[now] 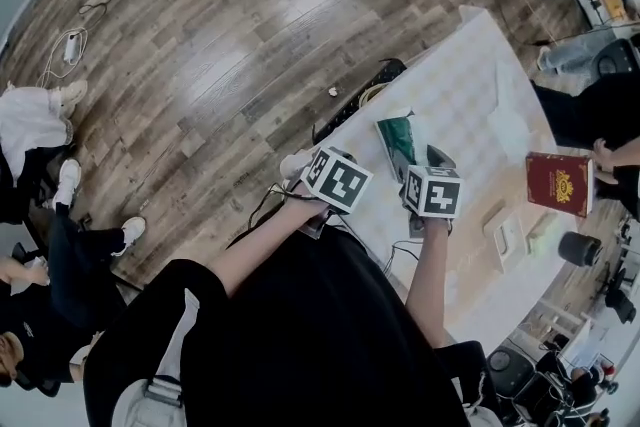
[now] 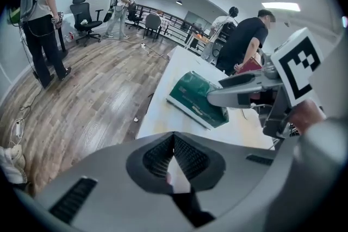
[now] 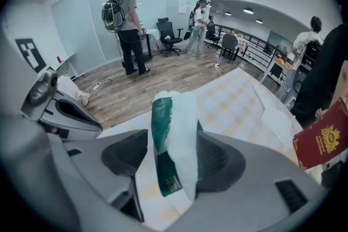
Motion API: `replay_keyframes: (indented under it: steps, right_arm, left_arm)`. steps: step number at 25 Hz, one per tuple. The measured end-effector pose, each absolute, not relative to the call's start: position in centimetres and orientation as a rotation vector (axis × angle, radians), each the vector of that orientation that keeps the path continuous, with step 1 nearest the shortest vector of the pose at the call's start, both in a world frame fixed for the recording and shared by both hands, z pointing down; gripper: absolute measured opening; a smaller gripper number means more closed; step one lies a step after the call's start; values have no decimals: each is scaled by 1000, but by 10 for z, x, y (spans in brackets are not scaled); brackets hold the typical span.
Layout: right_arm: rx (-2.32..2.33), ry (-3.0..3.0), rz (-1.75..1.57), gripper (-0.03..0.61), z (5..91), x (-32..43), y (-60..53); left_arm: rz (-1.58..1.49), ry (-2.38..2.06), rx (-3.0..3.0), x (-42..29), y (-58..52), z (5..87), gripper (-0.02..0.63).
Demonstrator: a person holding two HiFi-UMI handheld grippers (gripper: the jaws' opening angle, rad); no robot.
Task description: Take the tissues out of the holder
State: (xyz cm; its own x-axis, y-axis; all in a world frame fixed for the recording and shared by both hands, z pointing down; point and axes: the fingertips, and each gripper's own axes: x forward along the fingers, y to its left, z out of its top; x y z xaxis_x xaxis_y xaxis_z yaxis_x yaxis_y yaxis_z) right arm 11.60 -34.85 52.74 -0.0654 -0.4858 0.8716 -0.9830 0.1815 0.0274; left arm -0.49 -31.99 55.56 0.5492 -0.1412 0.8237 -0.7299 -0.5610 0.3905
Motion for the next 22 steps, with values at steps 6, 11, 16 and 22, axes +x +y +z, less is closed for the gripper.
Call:
replay_keyframes:
  steps: [6, 11, 16, 22]
  right_arm:
    - [1472, -1688, 817, 286, 507, 121, -333]
    - [1501, -1709, 814, 274, 495, 121, -321]
    - [1507, -1760, 816, 204, 485, 111, -311]
    - [1504, -1790, 859, 82, 490, 97, -300]
  left_arm:
    - [999, -688, 2046, 5, -315, 553, 6]
    - [1009, -683, 2060, 13, -307, 551, 6]
    - [1019, -681, 2068, 17, -298, 549, 6]
    - [1027, -686, 2083, 17, -291, 547, 6]
